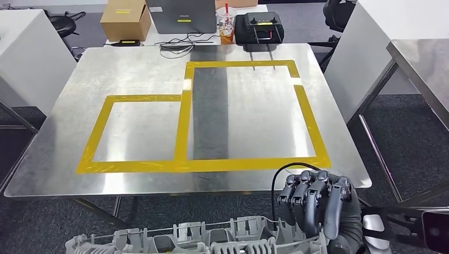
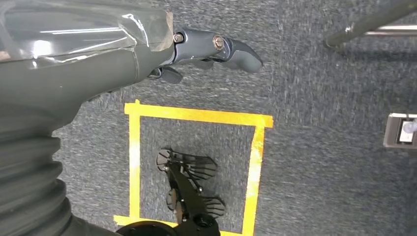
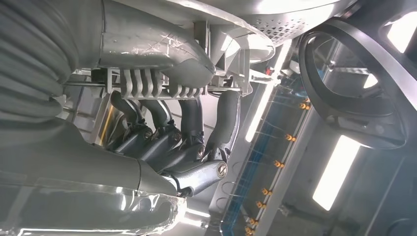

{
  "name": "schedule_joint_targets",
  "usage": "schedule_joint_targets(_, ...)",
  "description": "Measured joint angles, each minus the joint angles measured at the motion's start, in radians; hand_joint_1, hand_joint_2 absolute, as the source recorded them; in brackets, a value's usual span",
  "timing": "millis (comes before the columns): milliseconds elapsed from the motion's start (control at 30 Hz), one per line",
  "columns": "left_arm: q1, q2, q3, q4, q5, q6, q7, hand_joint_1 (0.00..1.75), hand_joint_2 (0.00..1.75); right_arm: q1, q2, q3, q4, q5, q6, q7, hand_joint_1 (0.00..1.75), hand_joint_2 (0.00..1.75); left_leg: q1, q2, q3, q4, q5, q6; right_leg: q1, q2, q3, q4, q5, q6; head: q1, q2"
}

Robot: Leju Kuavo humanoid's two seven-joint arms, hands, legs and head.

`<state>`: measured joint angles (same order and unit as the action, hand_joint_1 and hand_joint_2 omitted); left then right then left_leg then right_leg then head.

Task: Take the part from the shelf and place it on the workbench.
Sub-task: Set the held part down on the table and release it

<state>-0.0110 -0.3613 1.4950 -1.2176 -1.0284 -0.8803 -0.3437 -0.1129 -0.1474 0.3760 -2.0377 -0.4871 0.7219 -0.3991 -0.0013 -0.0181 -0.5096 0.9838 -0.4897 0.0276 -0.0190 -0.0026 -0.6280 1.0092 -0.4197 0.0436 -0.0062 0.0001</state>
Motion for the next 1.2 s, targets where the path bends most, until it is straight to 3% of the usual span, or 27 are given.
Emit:
schedule_joint_targets(67,0.0,0.0,0.0,0.001,0.005,0.002,0.0,0.0,1.75,-0.001,-0.001,-0.001,0.0,0.003,-0.001,0.001,1.54,1.75,-0.002,0.0,0.0,0.005,-0.008,-0.011,0.003,0.0,0.004,-0.008,0.002,-0.029,-0.002,0.0)
schedule_joint_targets(167,-0.001,-0.001,0.0,0.003,0.011,0.008,0.0,0.0,1.75,-0.004,-0.001,-0.003,-0.001,0.028,-0.007,0.0,1.54,1.75,0.003,0.005,-0.027,0.061,-0.027,-0.025,-0.002,0.004,0.017,-0.01,0.003,-0.046,-0.003,0.0)
schedule_joint_targets(267,-0.001,-0.001,-0.001,0.007,0.014,0.015,0.0,0.0,1.75,-0.012,-0.002,-0.011,0.0,0.068,-0.022,-0.002,1.54,1.75,0.01,0.011,-0.141,0.249,-0.103,-0.04,-0.001,0.004,0.023,-0.011,-0.006,-0.058,-0.005,0.0)
schedule_joint_targets(300,-0.001,-0.002,-0.001,0.008,0.016,0.017,0.0,0.0,1.75,-0.016,-0.003,-0.015,0.001,0.081,-0.028,-0.002,1.54,1.75,0.012,0.012,-0.174,0.293,-0.117,-0.042,0.001,0.005,0.024,-0.011,-0.008,-0.059,-0.005,0.0)
schedule_joint_targets(333,-0.001,-0.002,-0.001,0.01,0.019,0.018,0.0,0.0,1.75,-0.021,-0.004,-0.021,0.003,0.093,-0.034,-0.002,1.54,1.75,0.013,0.012,-0.191,0.302,-0.112,-0.042,0.002,0.005,0.027,-0.011,-0.01,-0.06,-0.005,0.0)
schedule_joint_targets(367,-0.001,-0.002,-0.001,0.012,0.023,0.018,0.0,0.0,1.75,-0.028,-0.006,-0.027,0.006,0.106,-0.041,-0.001,1.54,1.75,0.013,0.012,-0.187,0.272,-0.085,-0.04,0.004,0.006,0.03,-0.011,-0.012,-0.06,-0.005,0.0)
schedule_joint_targets(433,-0.001,-0.001,0.0,0.014,0.031,0.017,0.0,0.0,1.75,-0.049,-0.009,-0.045,0.017,0.127,-0.055,0.003,1.54,1.75,0.009,0.013,-0.134,0.135,-0.002,-0.026,0.007,0.008,0.04,-0.011,-0.016,-0.059,-0.005,0.0)
schedule_joint_targets(467,-0.001,0.0,0.0,0.014,0.034,0.016,0.0,0.0,1.75,-0.061,-0.01,-0.054,0.024,0.135,-0.061,0.004,1.54,1.75,0.005,0.014,-0.109,0.073,0.024,-0.018,0.01,0.008,0.043,-0.012,-0.017,-0.057,-0.004,0.0)
schedule_joint_targets(533,-0.001,0.001,0.0,0.016,0.04,0.014,0.0,0.0,1.75,-0.081,-0.013,-0.076,0.043,0.152,-0.072,0.008,1.54,1.75,-0.002,0.016,-0.087,0.02,0.037,-0.005,0.012,0.008,0.044,-0.013,-0.02,-0.051,-0.004,0.0)
schedule_joint_targets(633,0.005,0.001,0.0,0.017,0.049,0.013,0.002,0.0,1.75,-0.102,-0.016,-0.114,0.067,0.18,-0.092,0.025,1.54,1.75,0.0,0.016,-0.076,0.006,0.053,0.01,0.014,0.008,0.039,-0.003,-0.028,-0.037,-0.004,0.0)
schedule_joint_targets(700,0.007,0.0,0.002,0.018,0.053,0.014,0.003,0.0,1.75,-0.118,-0.018,-0.138,0.077,0.203,-0.117,0.053,1.54,1.75,0.005,0.017,-0.063,-0.009,0.067,0.017,0.014,0.007,0.007,0.066,-0.062,-0.038,-0.002,0.0)
schedule_joint_targets(767,0.007,-0.001,0.002,0.02,0.054,0.017,0.003,0.0,1.75,-0.131,-0.02,-0.159,0.085,0.223,-0.15,0.079,1.54,1.75,0.003,0.017,-0.062,-0.01,0.068,0.02,0.011,0.007,-0.058,0.2,-0.117,-0.042,-0.001,0.0)
schedule_joint_targets(833,0.007,-0.001,0.002,0.022,0.054,0.02,0.003,0.0,1.75,-0.134,-0.024,-0.18,0.095,0.239,-0.175,0.081,1.54,1.75,0.003,0.014,-0.063,-0.009,0.067,0.019,0.007,0.007,-0.101,0.282,-0.138,-0.032,-0.001,0.0)
schedule_joint_targets(867,0.008,-0.002,0.002,0.024,0.054,0.02,0.003,0.0,1.75,-0.135,-0.027,-0.192,0.099,0.248,-0.186,0.074,1.54,1.75,0.004,0.012,-0.063,-0.007,0.066,0.018,0.004,0.006,-0.095,0.264,-0.125,-0.021,-0.001,0.0)
schedule_joint_targets(933,0.008,-0.003,0.002,0.026,0.055,0.02,0.003,0.0,1.75,-0.142,-0.038,-0.217,0.109,0.271,-0.205,0.063,1.54,1.75,0.006,0.008,-0.063,0.001,0.06,0.01,-0.005,0.004,-0.032,0.126,-0.068,0.0,0.0,0.0)
schedule_joint_targets(967,0.008,-0.002,0.003,0.026,0.055,0.021,0.003,0.0,1.75,-0.148,-0.044,-0.231,0.118,0.283,-0.214,0.06,1.54,1.75,0.004,0.007,-0.065,0.007,0.055,0.005,-0.006,0.003,0.001,0.058,-0.043,0.004,0.0,0.0)
schedule_joint_targets(1033,0.008,-0.002,0.004,0.027,0.058,0.022,0.003,0.0,1.75,-0.163,-0.058,-0.26,0.145,0.312,-0.227,0.056,1.54,1.75,0.001,0.005,-0.069,0.016,0.046,-0.006,-0.004,0.002,0.033,-0.005,-0.023,-0.007,-0.001,0.0)
schedule_joint_targets(1133,0.007,-0.002,0.007,0.027,0.062,0.025,0.005,0.0,1.75,-0.19,-0.079,-0.297,0.2,0.401,-0.246,0.052,1.54,1.75,0.004,0.007,-0.073,0.024,0.038,-0.018,-0.005,0.004,0.035,-0.005,-0.02,-0.028,-0.002,0.0)
schedule_joint_targets(1200,0.007,-0.001,0.008,0.027,0.063,0.026,0.007,0.0,1.75,-0.215,-0.093,-0.308,0.238,0.479,-0.263,0.052,1.54,1.75,0.008,0.009,-0.099,0.081,0.002,-0.028,-0.01,0.004,0.037,-0.007,-0.019,-0.037,-0.004,0.0)
